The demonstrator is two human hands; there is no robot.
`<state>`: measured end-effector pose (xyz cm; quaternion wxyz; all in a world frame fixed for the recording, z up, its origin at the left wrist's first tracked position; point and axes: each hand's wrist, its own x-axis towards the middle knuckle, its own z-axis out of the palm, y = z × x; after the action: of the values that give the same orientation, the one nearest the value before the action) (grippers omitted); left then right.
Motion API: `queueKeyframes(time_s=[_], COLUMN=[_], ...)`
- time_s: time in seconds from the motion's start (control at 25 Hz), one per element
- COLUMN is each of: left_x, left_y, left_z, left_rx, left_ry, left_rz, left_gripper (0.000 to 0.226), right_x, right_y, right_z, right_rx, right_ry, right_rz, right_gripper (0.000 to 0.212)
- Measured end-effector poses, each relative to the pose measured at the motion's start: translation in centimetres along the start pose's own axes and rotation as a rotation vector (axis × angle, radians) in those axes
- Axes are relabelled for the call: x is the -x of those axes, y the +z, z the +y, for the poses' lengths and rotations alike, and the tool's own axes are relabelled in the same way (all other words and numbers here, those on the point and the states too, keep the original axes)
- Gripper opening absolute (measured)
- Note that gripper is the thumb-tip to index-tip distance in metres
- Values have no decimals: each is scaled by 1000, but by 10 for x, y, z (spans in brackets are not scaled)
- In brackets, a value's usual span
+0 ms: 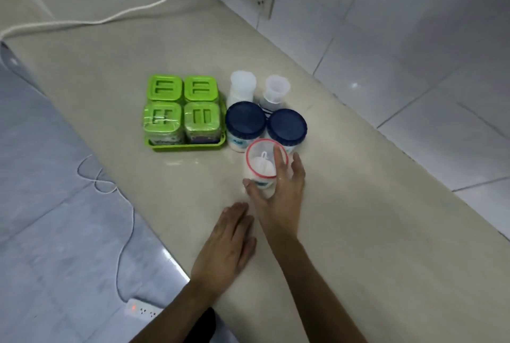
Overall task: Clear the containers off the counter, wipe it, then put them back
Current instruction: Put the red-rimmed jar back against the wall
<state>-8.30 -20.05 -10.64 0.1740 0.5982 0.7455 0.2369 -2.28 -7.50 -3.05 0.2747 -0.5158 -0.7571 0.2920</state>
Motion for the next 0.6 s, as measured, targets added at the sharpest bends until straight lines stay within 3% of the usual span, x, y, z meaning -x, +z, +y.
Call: queueKeyframes(time_s=[0.16,0.28,0.44,0.6], left_x=[0,2,-7,-35], left_y=[-3,-4,23,89], left_z=[-2,6,70,158], left_rx=[9,-3,21,-21], left_ry=[-16,64,243,474], left_rz=[22,81,17,-122], left_gripper=[44,39,38,42], right_x=[-12,4,54,77], right_y=[18,-12,-103,-211], right_z=[5,17,87,186], right_rx=[-109,-119,-86,-43], right_ry=[19,33,136,403], right_rz=[60,105,274,497], right_gripper=[65,62,62,58])
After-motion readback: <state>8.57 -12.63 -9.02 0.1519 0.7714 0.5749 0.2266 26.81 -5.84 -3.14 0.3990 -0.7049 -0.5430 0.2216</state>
